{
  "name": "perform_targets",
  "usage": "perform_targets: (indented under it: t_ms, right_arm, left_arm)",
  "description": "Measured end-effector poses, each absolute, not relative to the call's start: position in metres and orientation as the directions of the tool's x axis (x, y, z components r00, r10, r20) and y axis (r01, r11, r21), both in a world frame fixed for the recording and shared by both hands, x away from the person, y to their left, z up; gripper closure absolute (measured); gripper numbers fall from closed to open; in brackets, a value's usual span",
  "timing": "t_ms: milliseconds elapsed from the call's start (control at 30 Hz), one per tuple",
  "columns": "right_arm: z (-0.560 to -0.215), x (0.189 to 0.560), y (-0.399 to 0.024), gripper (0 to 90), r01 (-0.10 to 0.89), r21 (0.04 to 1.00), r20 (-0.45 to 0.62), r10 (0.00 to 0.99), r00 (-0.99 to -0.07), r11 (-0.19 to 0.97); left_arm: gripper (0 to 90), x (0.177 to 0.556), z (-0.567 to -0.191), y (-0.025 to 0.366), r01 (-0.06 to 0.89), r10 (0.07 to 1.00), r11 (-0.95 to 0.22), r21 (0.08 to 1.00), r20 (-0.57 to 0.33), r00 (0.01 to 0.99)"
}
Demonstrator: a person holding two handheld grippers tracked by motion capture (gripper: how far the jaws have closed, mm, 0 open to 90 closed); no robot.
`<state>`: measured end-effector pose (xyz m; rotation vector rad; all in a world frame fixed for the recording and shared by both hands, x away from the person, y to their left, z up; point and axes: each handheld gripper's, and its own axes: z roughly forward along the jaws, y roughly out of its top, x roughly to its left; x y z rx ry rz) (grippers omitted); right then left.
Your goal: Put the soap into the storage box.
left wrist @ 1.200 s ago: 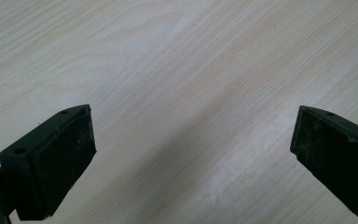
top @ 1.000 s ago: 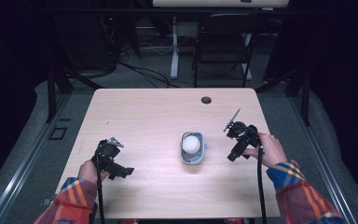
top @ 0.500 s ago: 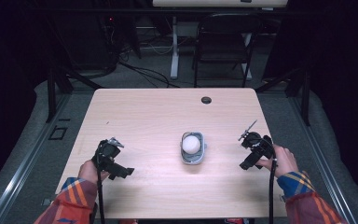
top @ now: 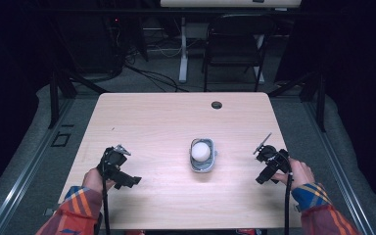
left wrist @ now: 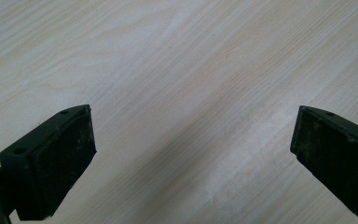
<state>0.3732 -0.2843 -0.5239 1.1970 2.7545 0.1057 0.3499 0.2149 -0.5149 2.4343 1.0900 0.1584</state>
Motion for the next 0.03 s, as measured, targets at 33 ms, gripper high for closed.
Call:
perform_targets:
  t_ms: [33]
  right_arm:
    - [-0.5238,0.3733,-0.2843,3.5,0.72,0.112,-0.098,0.728,-0.678,0.685]
  left_arm:
    - [0.0,0.3499,-0.5149,0.2149,0.676,0.73,-0.577,0.458,-0.082,0.679]
